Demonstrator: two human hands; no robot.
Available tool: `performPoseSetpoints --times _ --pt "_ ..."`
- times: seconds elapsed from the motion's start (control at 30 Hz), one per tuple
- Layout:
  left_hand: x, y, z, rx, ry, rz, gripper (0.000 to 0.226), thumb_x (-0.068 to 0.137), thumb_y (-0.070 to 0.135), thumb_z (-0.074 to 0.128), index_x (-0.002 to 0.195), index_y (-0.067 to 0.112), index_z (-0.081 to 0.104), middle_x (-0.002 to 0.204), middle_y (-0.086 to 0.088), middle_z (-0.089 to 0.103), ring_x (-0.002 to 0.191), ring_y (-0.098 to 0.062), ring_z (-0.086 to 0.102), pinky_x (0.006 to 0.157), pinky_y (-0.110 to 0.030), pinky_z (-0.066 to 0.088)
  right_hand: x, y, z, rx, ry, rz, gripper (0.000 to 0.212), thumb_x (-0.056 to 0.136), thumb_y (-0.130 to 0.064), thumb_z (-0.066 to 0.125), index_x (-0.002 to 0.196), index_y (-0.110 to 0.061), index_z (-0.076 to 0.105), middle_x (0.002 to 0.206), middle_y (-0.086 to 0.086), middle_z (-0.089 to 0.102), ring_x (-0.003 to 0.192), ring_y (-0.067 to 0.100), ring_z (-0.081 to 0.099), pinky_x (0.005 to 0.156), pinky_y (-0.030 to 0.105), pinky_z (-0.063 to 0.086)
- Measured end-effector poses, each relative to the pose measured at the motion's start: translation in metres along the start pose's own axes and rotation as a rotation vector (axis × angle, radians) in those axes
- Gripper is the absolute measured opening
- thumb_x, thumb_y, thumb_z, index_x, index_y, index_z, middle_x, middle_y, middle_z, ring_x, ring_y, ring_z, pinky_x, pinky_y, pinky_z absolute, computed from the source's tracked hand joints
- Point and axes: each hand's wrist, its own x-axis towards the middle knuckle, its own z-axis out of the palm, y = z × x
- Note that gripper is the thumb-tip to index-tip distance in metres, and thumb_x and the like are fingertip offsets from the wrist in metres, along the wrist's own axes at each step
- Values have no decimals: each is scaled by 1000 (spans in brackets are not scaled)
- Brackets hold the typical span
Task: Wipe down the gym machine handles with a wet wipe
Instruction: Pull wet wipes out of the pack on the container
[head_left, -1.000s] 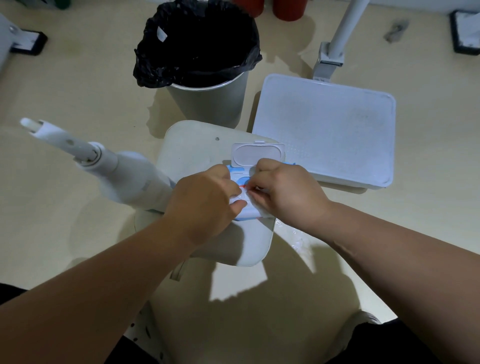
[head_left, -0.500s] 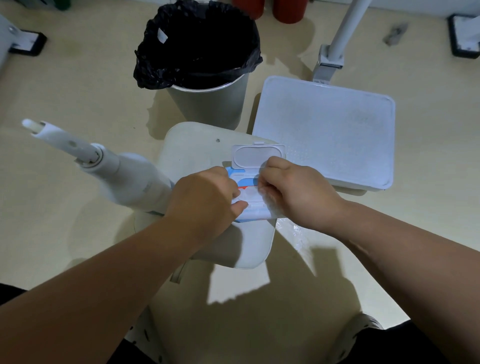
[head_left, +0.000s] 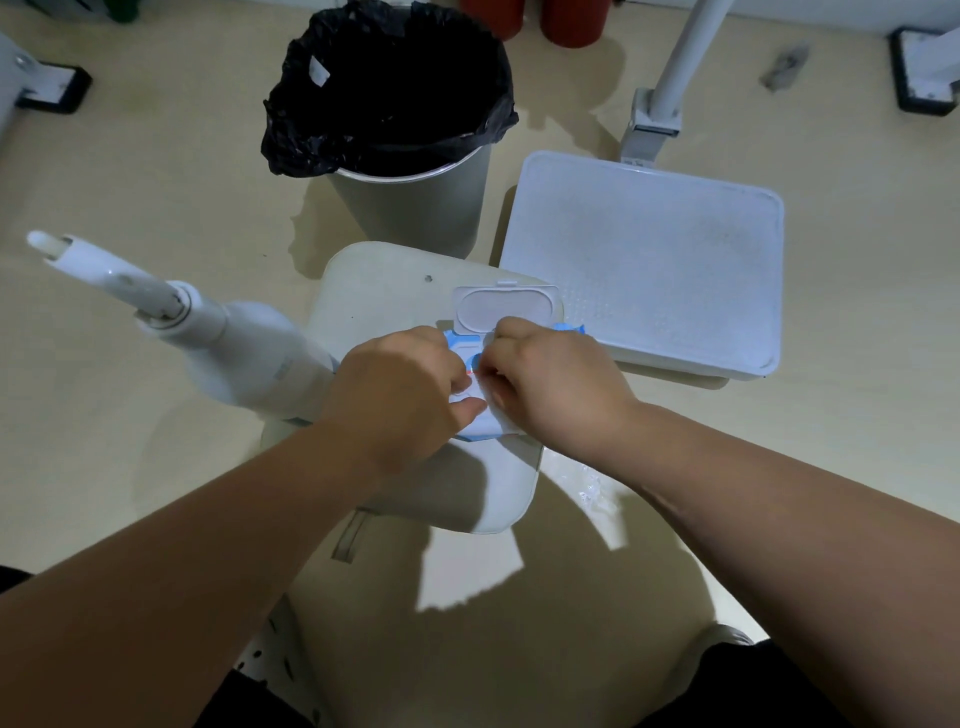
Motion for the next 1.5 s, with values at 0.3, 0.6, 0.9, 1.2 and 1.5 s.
performPoseSetpoints --times 0.3,0.6,0.9,1.2,1.5 --pt "1 6 -9 -42 -57 -68 34 81 45 66 84 15 81 83 -11 69 77 -31 64 70 -38 54 -5 0 -12 -61 -100 39 19 97 -22 50 110 -15 62 110 6 55 70 32 55 50 32 32" --pt "-3 6 -3 -13 39 -15 39 77 41 55 56 14 72 55 -7 56 48 -27 53 46 -29 47 3 -11 -14 -203 -180 -8 16 94 -18 45 107 -11 53 109 7 51 50 19 28 46 31 12" --pt "2 11 -12 63 -81 -92 40 95 53 48 113 28 73 110 0 66 103 -19 61 81 -29 45 -9 2 -23 -214 -148 -35 9 85 -10 53 93 -6 55 92 13 53 41 15 10 44 25 6" --pt "2 10 -12 61 -113 -92 39 94 53 48 107 27 73 106 1 65 100 -19 60 78 -30 46 -14 16 -33 -40 -104 55 23 99 -35 45 106 -16 57 109 7 54 68 35 55 58 39 46" --pt "1 14 -16 67 -126 -124 37 95 50 48 107 26 73 105 -1 64 98 -22 61 79 -32 47 -8 0 -15 -105 -74 -10 13 94 -27 55 96 -18 64 94 1 52 60 33 55 47 29 28"
